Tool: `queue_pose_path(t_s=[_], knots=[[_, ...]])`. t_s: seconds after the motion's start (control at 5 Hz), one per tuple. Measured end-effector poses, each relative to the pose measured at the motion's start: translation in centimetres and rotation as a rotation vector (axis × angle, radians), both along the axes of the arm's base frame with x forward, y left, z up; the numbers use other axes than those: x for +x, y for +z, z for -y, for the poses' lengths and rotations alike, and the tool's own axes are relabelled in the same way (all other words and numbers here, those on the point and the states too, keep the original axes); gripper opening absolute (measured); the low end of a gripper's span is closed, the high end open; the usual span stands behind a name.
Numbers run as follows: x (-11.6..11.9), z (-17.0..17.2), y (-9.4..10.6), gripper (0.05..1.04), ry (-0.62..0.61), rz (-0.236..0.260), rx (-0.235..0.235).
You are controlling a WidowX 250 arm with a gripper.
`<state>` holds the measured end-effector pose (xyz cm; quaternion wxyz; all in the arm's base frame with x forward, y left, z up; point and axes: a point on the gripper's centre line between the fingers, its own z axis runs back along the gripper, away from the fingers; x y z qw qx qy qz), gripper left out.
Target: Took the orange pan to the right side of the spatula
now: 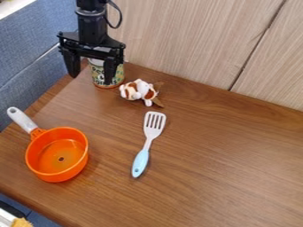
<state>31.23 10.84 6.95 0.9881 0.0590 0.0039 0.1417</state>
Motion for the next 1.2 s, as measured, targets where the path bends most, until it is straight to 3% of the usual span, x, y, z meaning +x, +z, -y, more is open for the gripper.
queue_pose_path(t_s=[0.2,0.6,0.8,1.2], knots=[[-0.3,0.1,-1.1,1.000,0.005,-0.027,-0.008],[-2.8,2.7,-1.8,1.000,-0.008,0.087,0.010],[-4.0,4.0,-2.4,1.000,0.071,0.091,0.011],[-6.7,5.0,-4.0,1.000,0.258,0.023,0.041]])
